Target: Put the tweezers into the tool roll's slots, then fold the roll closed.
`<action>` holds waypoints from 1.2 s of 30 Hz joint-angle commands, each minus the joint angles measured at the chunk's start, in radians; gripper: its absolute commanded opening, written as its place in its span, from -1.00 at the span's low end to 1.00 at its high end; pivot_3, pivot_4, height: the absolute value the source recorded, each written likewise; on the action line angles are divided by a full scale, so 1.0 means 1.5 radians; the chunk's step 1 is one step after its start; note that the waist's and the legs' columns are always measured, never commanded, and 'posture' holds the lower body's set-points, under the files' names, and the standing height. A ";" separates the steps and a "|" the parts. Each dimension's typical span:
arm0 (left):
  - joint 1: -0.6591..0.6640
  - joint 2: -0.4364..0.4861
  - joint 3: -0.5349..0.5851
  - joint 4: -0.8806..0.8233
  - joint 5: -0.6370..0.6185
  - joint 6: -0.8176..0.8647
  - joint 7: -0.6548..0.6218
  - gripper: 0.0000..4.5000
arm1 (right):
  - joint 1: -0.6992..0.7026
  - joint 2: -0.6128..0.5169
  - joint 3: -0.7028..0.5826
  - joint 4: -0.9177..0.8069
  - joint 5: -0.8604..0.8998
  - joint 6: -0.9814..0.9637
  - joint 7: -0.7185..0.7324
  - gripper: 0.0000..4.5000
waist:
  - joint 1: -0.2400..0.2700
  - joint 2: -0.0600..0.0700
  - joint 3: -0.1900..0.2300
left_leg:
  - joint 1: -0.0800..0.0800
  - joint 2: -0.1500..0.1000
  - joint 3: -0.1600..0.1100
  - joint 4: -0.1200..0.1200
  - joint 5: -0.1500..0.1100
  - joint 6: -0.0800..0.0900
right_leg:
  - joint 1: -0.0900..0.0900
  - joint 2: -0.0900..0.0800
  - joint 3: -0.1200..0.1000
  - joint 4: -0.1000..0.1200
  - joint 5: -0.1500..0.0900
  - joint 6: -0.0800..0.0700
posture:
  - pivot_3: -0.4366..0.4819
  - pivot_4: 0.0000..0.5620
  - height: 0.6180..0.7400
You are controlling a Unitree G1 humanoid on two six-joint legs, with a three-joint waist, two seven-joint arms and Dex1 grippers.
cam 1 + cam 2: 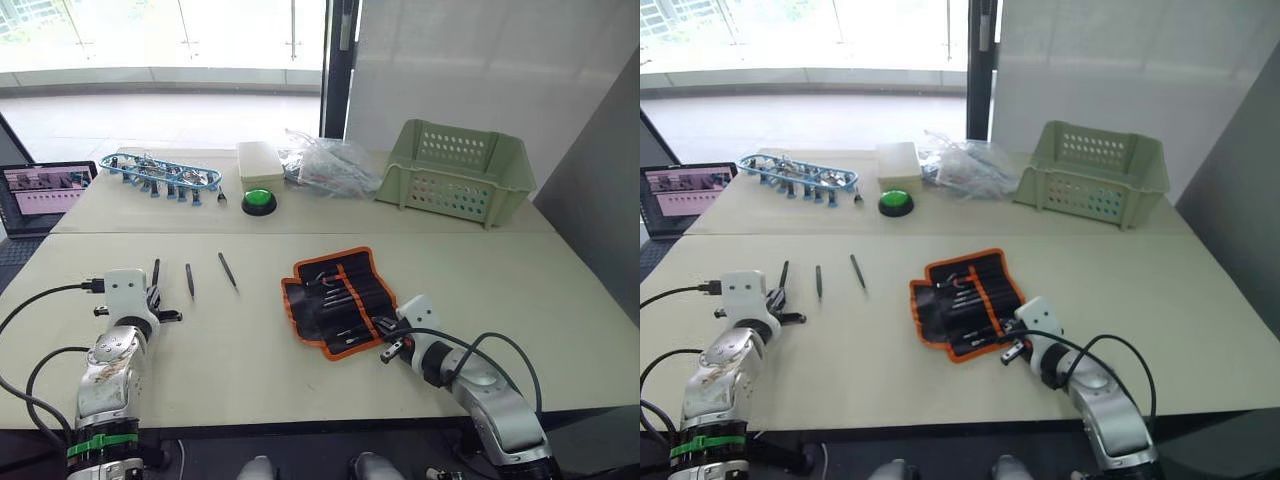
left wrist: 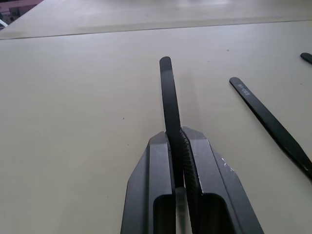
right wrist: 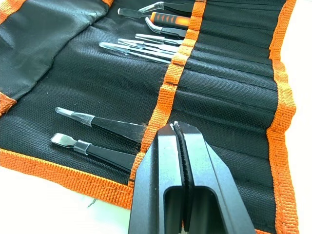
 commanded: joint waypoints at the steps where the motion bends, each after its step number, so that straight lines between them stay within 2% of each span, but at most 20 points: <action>1: 0.000 0.035 0.002 -0.077 -0.025 0.002 -0.047 -0.99 | 0.017 -0.007 -0.001 0.004 0.001 0.027 -0.005 -1.00 | 0.001 0.000 0.000 | 0.000 0.000 0.000 0.000 0.000 0.000 | 0.000 0.000 0.000 0.000 0.000 0.000 | -0.05 -0.47 0.75; 6: -0.016 0.057 -0.014 -0.128 -0.068 0.031 -0.106 -0.99 | 0.018 -0.006 0.001 -0.005 0.003 0.034 -0.011 -1.00 | 0.001 0.000 0.000 | 0.000 0.000 0.000 0.000 0.000 0.000 | 0.000 0.000 0.000 0.000 0.000 -0.001 | -0.05 -0.47 0.75; 12: -0.041 0.062 -0.074 -0.201 -0.160 0.109 -0.204 -0.99 | 0.026 -0.003 0.004 -0.013 0.003 0.036 -0.023 -1.00 | 0.001 0.000 0.000 | -0.001 0.000 0.000 0.000 0.000 0.000 | 0.000 0.000 0.000 0.000 0.000 0.000 | -0.05 -0.47 0.75; 17: -0.101 0.093 -0.215 -0.185 -0.199 0.165 -0.359 -0.99 | 0.028 -0.009 0.019 -0.018 -0.012 0.040 -0.032 -1.00 | 0.000 0.000 0.000 | -0.001 0.000 0.000 0.000 0.000 0.000 | 0.000 0.000 0.000 0.000 0.000 0.000 | -0.05 -0.47 0.75; 27: -0.179 0.131 -0.379 -0.104 -0.111 0.115 -0.485 -0.99 | 0.041 -0.004 0.024 -0.051 -0.017 0.055 -0.056 -1.00 | -0.002 0.000 0.001 | -0.001 0.000 0.000 0.000 0.000 0.000 | 0.000 0.001 0.000 0.000 -0.001 0.000 | -0.05 -0.47 0.75; 36: -0.283 0.147 -0.473 -0.070 -0.026 0.136 -0.530 -0.99 | 0.042 0.010 0.033 -0.056 -0.022 0.053 -0.079 -1.00 | -0.001 0.000 0.001 | -0.001 0.000 -0.001 0.000 0.000 0.001 | 0.000 0.001 0.000 0.000 -0.001 0.000 | -0.05 -0.47 0.75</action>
